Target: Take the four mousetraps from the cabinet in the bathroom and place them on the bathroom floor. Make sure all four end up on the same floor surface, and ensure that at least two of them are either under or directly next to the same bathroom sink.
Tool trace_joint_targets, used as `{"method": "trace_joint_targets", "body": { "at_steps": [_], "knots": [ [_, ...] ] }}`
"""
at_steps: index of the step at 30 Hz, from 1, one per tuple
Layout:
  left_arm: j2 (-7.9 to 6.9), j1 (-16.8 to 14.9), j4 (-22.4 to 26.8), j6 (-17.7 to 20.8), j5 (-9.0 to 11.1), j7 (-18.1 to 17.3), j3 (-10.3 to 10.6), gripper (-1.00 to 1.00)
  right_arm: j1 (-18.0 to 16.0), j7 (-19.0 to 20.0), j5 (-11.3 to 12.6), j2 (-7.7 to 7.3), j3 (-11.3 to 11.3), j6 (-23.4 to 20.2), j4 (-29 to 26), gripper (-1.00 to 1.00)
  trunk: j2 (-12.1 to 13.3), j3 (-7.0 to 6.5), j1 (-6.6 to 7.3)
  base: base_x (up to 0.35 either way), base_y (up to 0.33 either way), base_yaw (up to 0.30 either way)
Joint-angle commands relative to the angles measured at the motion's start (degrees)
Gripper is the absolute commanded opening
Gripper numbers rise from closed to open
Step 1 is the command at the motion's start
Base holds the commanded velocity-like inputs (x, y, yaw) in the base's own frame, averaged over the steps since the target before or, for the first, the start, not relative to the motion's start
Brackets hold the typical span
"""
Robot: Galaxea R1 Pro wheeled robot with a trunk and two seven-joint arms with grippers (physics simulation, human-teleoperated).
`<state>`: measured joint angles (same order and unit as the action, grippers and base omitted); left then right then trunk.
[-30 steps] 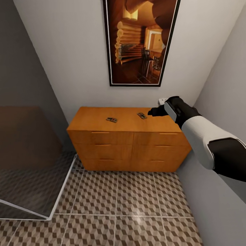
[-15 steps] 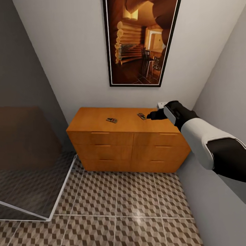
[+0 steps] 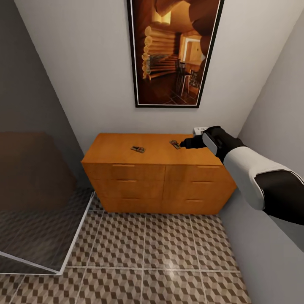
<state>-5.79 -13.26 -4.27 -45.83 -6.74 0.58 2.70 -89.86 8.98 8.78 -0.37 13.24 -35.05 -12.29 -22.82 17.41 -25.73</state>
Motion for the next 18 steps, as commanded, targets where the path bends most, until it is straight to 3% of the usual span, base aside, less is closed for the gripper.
{"method": "trace_joint_targets", "body": {
  "at_steps": [1, 18],
  "knots": [
    [-0.01, -0.1, -0.2, -0.3, 0.0, 0.1, 0.2, 1.0, -0.1, 0.0, 0.5, -0.05, 0.5, -0.2, 0.0, 1.0, -0.1, 0.1, -0.05, 0.238, 0.0, 0.0],
    [-0.01, -0.1, -0.2, -0.3, 0.0, 0.0, 0.2, 1.0, 0.7, 0.1, 0.5, -0.22, 0.5, -0.1, 0.1, 1.0, -0.1, 0.1, -0.05, 0.294, 0.0, 0.0]
  ]
}}
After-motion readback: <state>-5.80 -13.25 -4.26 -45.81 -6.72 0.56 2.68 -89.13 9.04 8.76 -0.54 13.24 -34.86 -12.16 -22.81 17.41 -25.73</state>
